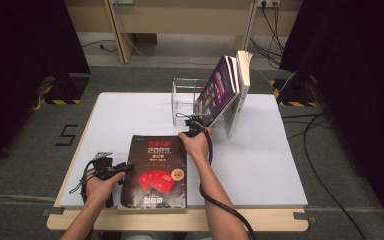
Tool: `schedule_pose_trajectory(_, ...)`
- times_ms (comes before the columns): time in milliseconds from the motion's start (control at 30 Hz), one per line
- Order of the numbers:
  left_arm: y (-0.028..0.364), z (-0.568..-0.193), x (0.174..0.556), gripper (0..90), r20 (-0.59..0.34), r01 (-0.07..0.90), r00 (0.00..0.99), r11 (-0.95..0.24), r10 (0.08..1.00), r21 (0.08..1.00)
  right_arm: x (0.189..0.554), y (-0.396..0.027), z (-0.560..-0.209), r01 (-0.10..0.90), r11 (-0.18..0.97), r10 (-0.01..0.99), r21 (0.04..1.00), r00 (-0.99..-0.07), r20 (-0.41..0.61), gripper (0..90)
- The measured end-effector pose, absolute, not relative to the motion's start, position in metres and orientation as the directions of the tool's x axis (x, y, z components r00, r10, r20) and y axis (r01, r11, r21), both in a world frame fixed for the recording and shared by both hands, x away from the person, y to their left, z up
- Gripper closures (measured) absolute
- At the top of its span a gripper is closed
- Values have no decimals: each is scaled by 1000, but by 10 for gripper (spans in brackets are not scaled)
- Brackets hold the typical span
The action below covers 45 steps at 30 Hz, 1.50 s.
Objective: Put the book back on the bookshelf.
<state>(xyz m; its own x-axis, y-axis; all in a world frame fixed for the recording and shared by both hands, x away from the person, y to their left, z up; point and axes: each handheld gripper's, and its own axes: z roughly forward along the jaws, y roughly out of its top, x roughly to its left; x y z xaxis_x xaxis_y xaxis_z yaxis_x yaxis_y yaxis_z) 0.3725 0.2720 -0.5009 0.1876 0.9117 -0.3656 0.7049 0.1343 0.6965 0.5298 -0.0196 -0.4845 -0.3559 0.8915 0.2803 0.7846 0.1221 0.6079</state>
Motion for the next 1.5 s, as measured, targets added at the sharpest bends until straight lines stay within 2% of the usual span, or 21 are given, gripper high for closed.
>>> schedule_pose_trajectory(300, 271, -500, 373, 583, -359, 709, 188, 127, 914, 694, 530, -16, -485, 775, 173, 896, 608, -380, 230, 643)
schedule_pose_trajectory(500, 270, -499, 373, 582, -352, 710, 188, 121, 917, 694, 532, -17, -483, 782, 191, 893, 593, -389, 225, 694)
schedule_pose_trajectory(567, 270, -499, 374, 582, -350, 710, 189, 119, 917, 694, 533, -17, -482, 802, 167, 898, 574, -365, 248, 728)
schedule_pose_trajectory(733, 269, -499, 374, 583, -340, 710, 190, 110, 921, 695, 533, -23, -485, 789, 146, 888, 596, -371, 273, 822)
schedule_pose_trajectory(900, 270, -500, 373, 580, -344, 707, 194, 113, 919, 698, 533, -28, -486, 797, 107, 880, 595, -355, 317, 859)
schedule_pose_trajectory(1067, 272, -500, 373, 581, -363, 707, 194, 127, 911, 696, 533, -27, -483, 789, 121, 882, 602, -363, 299, 875)
schedule_pose_trajectory(1500, 275, -500, 374, 551, -390, 699, 196, 151, 900, 699, 517, -32, -464, 738, 81, 859, 670, -393, 329, 881)
